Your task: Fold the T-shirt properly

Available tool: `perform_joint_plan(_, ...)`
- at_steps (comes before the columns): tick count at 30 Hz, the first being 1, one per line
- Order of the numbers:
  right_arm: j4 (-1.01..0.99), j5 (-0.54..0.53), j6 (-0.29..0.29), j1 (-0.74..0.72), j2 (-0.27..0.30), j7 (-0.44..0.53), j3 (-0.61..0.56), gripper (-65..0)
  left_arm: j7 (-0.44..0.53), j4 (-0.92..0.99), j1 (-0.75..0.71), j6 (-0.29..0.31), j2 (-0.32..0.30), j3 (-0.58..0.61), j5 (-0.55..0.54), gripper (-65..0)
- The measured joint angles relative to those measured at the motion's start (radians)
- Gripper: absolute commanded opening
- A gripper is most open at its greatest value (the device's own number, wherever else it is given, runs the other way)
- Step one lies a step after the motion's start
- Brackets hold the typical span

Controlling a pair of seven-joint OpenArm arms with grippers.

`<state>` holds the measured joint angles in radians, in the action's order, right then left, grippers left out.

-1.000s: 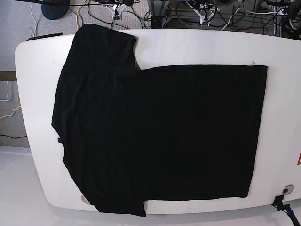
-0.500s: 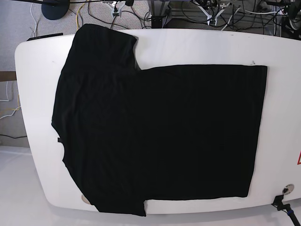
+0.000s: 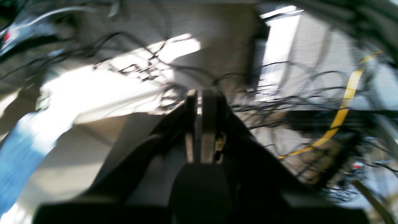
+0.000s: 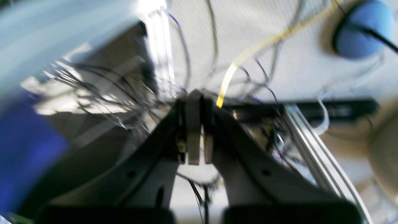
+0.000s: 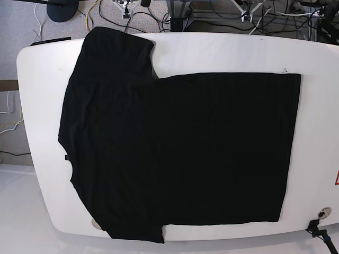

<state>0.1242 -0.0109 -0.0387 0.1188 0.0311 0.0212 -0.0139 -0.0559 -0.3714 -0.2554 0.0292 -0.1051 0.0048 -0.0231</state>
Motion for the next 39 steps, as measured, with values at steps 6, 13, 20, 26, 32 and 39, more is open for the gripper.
perform_joint_plan(6,-0.007,0.0,-0.005,-0.005,-0.018,-0.009,0.0,-63.5,-0.003,0.001,0.004,0.012,0.014,0.0,0.0,-63.4)
perform_joint_plan(13,0.108,-0.002,0.011,0.099,-0.008,-0.007,0.001,-48.7,-0.002,0.0,-0.002,0.0,-0.001,0.001,-0.002,-38.9)
perform_joint_plan(20,0.362,-0.01,0.009,0.241,-0.011,-0.003,0.0,-28.9,-0.002,-0.006,-0.044,0.005,-0.001,0.001,-0.002,-31.7)
perform_joint_plan(26,0.598,-0.01,0.011,0.416,-0.011,-0.016,0.001,-28.9,-0.002,-0.044,-0.107,0.112,-0.005,-0.002,-0.001,-31.7)
perform_joint_plan(32,0.83,-0.008,0.009,0.562,-0.011,-0.006,0.0,-28.9,0.001,-0.331,-0.304,0.125,-0.034,-0.005,-0.002,-31.7)
perform_joint_plan(39,1.08,-0.006,0.009,0.751,-0.009,-0.018,-0.001,-28.9,-0.003,-0.569,-0.516,0.128,-0.02,-0.11,-0.002,-31.7)
